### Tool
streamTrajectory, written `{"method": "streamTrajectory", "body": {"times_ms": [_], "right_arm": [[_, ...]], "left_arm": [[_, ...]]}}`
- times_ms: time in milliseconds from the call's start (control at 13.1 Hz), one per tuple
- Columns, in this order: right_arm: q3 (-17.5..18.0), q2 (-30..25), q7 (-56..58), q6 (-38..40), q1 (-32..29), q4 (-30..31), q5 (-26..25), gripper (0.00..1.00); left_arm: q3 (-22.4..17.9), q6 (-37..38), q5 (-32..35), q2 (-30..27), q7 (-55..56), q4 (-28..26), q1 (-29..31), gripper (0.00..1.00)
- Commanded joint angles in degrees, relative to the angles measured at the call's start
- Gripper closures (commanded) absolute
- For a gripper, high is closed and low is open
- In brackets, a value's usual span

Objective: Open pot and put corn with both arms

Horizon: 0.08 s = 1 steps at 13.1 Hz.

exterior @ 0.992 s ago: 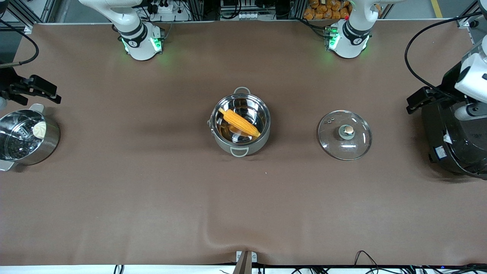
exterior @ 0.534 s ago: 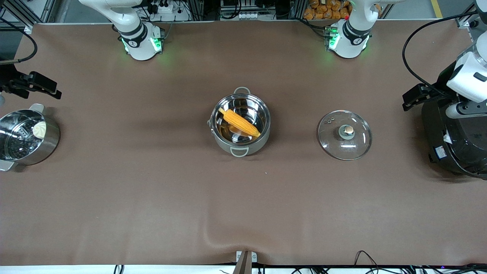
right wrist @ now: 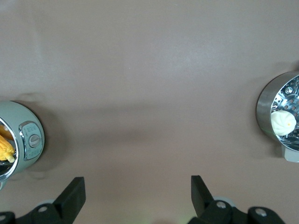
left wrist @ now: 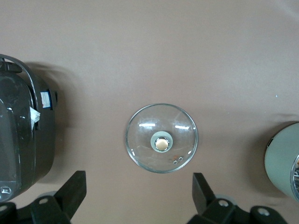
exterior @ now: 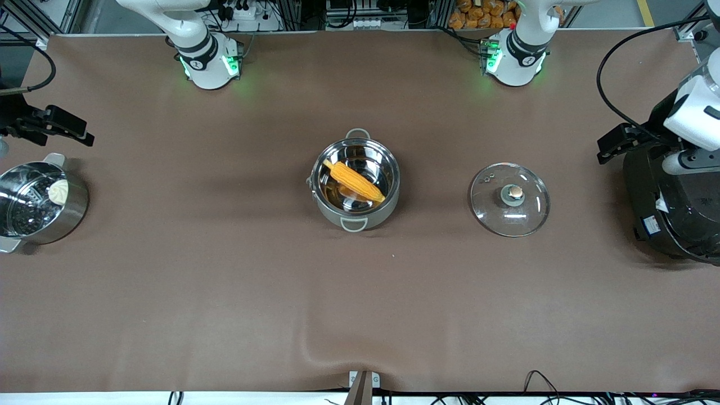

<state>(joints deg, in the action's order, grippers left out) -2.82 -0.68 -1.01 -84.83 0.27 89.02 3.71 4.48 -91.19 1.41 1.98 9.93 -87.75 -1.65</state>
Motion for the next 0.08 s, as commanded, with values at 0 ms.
{"method": "streamTrajectory", "body": {"times_ms": [0], "right_arm": [[0.7, -0.9, -0.7, 0.2, -1.1, 0.1, 1.3, 0.0]], "left_arm": [[0.1, 1.6, 0.3, -0.2, -1.8, 1.2, 0.5, 0.0]]}}
